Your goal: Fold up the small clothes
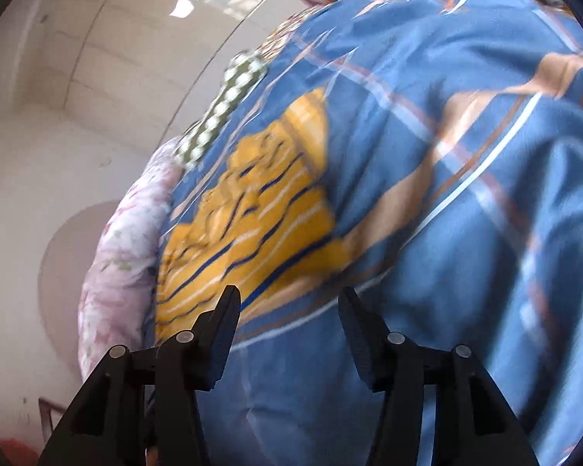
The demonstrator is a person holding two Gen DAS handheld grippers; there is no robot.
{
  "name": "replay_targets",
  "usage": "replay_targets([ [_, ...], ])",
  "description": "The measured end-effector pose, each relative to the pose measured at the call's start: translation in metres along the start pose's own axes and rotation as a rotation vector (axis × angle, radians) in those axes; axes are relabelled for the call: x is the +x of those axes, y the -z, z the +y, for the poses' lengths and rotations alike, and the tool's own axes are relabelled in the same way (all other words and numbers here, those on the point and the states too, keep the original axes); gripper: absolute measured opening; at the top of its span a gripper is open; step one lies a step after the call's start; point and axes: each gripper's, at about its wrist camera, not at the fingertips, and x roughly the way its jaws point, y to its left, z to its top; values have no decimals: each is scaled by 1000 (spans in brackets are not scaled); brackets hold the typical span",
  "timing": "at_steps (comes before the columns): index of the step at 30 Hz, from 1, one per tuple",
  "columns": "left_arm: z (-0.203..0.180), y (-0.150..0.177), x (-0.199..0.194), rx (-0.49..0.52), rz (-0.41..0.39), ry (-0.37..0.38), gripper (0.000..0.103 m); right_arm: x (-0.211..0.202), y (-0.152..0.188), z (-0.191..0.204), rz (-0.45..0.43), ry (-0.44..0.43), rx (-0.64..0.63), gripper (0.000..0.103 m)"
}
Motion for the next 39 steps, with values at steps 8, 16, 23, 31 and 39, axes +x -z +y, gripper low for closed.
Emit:
replay_targets([
  [8, 0, 1, 0, 4, -8, 4, 96, 43, -28, -15, -7, 34, 98, 55],
  [16, 3, -1, -3, -7, 1, 34, 97, 48, -45, -18, -4, 103, 109, 18],
  [23, 40, -11, -43, -123, -126, 152, 97, 39, -49, 76, -65, 249, -187, 12],
  [31, 118, -20, -46, -372, -146, 84, 97, 137, -15, 231, 49, 192, -575, 12],
  [39, 165, -11, -46, -522, -147, 55, 97, 282, 87, 268, 453, 101, -768, 12],
])
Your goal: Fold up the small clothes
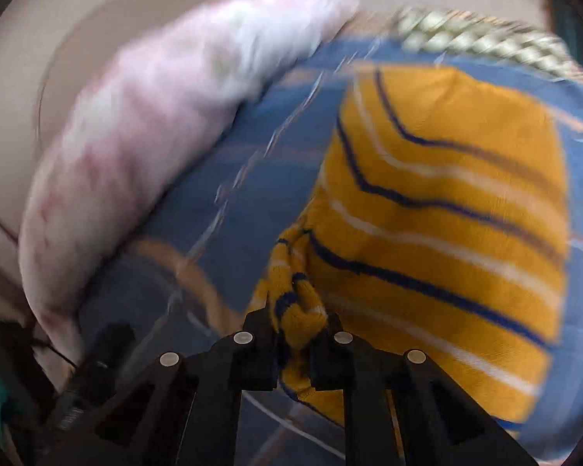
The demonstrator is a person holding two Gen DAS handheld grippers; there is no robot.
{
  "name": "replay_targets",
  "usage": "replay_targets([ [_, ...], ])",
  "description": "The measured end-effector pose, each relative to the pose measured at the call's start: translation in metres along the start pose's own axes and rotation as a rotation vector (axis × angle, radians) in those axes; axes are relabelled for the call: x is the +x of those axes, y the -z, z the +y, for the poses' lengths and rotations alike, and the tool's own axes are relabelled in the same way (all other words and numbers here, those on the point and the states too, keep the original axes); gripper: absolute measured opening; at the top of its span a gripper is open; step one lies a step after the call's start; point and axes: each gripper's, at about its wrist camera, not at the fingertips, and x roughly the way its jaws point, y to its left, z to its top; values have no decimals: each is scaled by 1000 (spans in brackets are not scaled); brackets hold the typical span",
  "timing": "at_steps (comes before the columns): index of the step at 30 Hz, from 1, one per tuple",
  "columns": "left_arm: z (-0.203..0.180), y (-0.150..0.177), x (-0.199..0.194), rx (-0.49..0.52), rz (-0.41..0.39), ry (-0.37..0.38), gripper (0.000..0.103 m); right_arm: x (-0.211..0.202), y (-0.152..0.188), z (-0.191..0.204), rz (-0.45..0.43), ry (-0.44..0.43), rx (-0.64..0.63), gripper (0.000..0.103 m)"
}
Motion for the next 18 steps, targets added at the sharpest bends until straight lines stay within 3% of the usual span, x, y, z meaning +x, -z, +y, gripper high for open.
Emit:
replay_targets([
  [4, 6, -1, 5, -25, 30, 20, 97, 13, 1, -15, 7, -18, 76, 12],
  [13, 2, 0, 7, -34, 24, 51, 97, 8, -15, -2, 58, -95, 57, 17],
  [17, 2, -1, 9, -41, 23, 42, 97, 4, -19, 6, 87, -210, 52, 37],
  [18, 2, -1, 9, -42, 25, 42, 97, -3, -20, 8, 80, -260, 54, 37],
])
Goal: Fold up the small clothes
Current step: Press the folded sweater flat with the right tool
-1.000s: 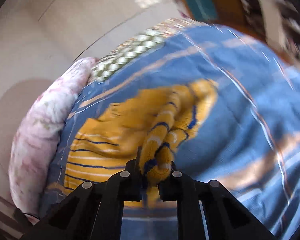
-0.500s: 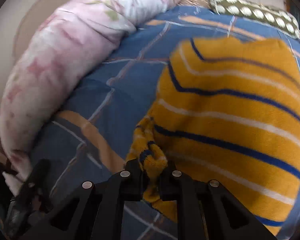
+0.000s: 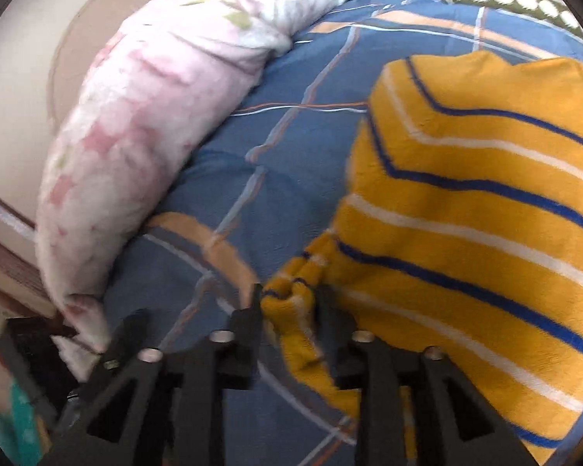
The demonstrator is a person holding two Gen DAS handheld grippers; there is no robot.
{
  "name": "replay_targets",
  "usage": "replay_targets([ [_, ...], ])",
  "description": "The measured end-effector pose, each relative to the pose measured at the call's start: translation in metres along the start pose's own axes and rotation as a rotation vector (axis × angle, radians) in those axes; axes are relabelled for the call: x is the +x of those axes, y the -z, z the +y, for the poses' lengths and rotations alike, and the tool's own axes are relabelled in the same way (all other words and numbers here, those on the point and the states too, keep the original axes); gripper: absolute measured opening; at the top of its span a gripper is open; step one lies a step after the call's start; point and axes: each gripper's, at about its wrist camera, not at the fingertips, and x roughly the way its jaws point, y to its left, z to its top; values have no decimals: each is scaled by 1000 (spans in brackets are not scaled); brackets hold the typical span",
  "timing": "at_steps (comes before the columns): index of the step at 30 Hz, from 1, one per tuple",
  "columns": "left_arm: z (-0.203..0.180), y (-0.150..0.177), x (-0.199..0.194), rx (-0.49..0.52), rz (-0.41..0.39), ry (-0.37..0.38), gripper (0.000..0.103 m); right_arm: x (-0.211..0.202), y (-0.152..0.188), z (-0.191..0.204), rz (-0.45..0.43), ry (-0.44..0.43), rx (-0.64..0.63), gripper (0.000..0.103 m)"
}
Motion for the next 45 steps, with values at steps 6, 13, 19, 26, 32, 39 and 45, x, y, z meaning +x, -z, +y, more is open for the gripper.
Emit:
replay_targets([
  [6, -8, 2, 1, 30, 5, 14, 97, -85, -3, -24, -227, 11, 43, 45],
  [13, -22, 7, 8, 69, 25, 42, 97, -141, 29, -140, -384, 203, 355, 62],
  [19, -46, 14, 13, 149, 14, 35, 97, -91, 27, -179, -324, 10, 424, 62],
  [26, -65, 22, 17, 200, 19, 30, 97, -136, 18, -165, -401, -22, 406, 34],
  [32, -77, 26, 24, 222, 37, 51, 97, -150, 22, -163, -349, 177, 351, 39],
  [39, -69, 21, 19, 205, 28, 65, 97, -169, 38, -133, -460, 503, 274, 52],
  [45, -65, 18, 18, 195, 28, 81, 97, -117, 8, -80, -327, 423, 93, 7],
])
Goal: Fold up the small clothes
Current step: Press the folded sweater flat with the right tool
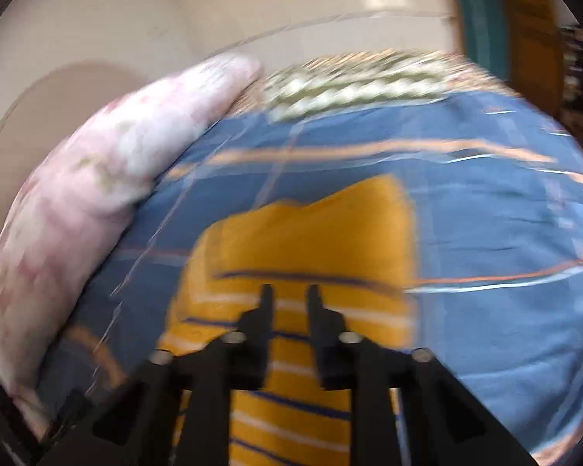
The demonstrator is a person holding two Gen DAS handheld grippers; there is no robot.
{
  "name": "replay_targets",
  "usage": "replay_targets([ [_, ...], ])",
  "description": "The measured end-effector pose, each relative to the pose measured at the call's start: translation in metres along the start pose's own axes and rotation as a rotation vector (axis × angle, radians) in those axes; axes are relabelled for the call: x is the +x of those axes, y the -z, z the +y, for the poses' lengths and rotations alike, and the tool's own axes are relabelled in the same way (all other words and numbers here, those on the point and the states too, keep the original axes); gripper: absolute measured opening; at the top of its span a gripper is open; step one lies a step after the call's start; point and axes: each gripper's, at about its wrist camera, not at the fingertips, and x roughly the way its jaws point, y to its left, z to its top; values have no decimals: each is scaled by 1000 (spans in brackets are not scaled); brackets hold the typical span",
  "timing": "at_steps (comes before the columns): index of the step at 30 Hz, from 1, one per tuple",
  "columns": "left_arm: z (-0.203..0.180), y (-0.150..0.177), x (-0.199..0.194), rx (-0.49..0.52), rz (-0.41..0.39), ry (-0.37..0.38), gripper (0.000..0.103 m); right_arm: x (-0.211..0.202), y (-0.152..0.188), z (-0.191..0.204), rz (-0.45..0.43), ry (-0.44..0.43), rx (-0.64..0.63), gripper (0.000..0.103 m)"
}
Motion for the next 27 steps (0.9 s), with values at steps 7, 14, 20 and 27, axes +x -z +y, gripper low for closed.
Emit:
replay_targets([
  [7, 11, -2, -7, -20, -7, -9, 97, 78, 20, 57, 193, -131, -25, 2],
  [14, 11, -1, -7, -15, -7, -8, 97, 54, 12, 44, 150, -262, 58, 3],
  [20, 10, -1, -4, -13, -6, -27, 97, 62, 35, 48, 197, -221, 38, 4],
  [27, 3, 4, 1, 37, 6, -79, 97, 14, 51, 49, 110, -273, -2, 4],
])
